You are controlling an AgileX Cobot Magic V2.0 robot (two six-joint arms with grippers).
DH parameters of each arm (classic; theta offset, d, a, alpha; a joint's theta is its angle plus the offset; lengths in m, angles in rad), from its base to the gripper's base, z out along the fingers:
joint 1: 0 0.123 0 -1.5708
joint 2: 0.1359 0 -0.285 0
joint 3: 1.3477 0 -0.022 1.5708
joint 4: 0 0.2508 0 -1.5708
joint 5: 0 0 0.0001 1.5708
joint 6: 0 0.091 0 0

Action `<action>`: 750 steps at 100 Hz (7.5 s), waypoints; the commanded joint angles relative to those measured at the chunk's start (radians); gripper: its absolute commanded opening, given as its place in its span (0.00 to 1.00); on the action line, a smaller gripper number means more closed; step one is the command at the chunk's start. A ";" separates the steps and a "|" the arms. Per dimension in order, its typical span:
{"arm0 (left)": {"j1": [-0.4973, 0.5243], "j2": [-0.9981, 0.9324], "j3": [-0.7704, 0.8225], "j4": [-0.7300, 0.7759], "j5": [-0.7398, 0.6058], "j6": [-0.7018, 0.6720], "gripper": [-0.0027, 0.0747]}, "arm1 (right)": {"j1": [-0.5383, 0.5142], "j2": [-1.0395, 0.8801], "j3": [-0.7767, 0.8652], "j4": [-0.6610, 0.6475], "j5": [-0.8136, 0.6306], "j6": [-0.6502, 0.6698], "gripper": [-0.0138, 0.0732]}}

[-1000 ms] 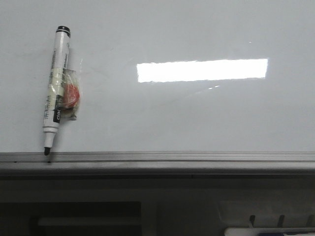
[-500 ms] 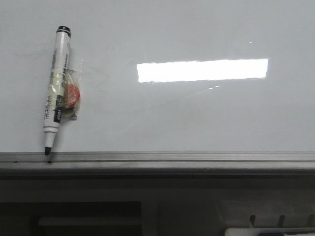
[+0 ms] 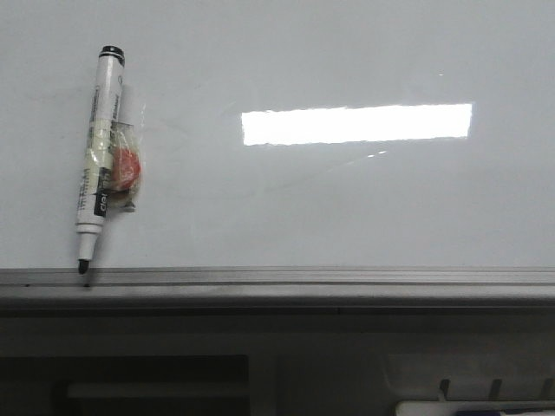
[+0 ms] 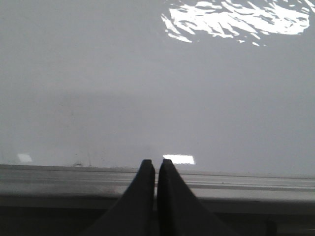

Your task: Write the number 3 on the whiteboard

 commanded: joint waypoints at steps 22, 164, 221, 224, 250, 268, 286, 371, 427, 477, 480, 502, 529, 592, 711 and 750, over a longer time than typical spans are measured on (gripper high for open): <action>-0.007 -0.023 0.011 0.008 -0.112 -0.009 0.01 | 0.002 -0.015 0.032 0.047 -0.100 0.000 0.09; -0.008 0.349 -0.268 -0.278 -0.251 0.207 0.59 | 0.083 0.236 -0.154 0.252 -0.102 0.000 0.09; -0.352 0.353 -0.282 -0.269 -0.331 0.211 0.60 | 0.083 0.236 -0.203 0.360 -0.016 0.000 0.09; -0.385 0.353 -0.282 -0.269 -0.331 0.211 0.60 | 0.083 0.236 -0.203 0.360 -0.018 0.000 0.09; -0.615 0.505 -0.282 -0.275 -0.458 0.207 0.59 | 0.083 0.236 -0.203 0.360 -0.028 0.000 0.09; -0.675 0.718 -0.282 -0.364 -0.565 0.199 0.59 | 0.083 0.236 -0.203 0.360 -0.026 0.000 0.09; -0.737 0.877 -0.327 -0.403 -0.601 0.199 0.59 | 0.083 0.236 -0.203 0.360 -0.020 0.000 0.09; -0.780 1.148 -0.400 -0.545 -0.595 0.199 0.08 | 0.083 0.236 -0.203 0.360 -0.020 0.000 0.09; -0.780 1.048 -0.400 -0.354 -0.563 0.204 0.01 | 0.433 0.296 -0.359 0.361 0.128 -0.250 0.09; -0.785 0.933 -0.400 0.130 -0.478 0.204 0.01 | 1.015 0.572 -0.530 0.314 0.143 -0.379 0.32; -0.788 0.928 -0.400 0.176 -0.485 0.204 0.01 | 1.037 0.593 -0.542 0.312 0.148 -0.379 0.38; -0.843 0.928 -0.404 0.479 -0.498 0.204 0.01 | 1.088 0.758 -0.647 0.303 0.157 -0.379 0.63; -0.867 0.930 -0.404 0.508 -0.509 0.204 0.01 | 1.093 0.937 -0.777 0.305 0.147 -0.379 0.63; -0.867 0.930 -0.404 0.498 -0.509 0.204 0.01 | 1.161 1.206 -0.961 0.286 0.139 -0.379 0.51; -0.744 0.740 -0.404 0.067 -0.407 0.204 0.41 | 0.940 1.189 -1.152 0.234 0.273 -0.377 0.09; -0.711 0.740 -0.404 0.065 -0.439 0.204 0.41 | 0.922 1.230 -1.161 0.186 0.226 -0.377 0.09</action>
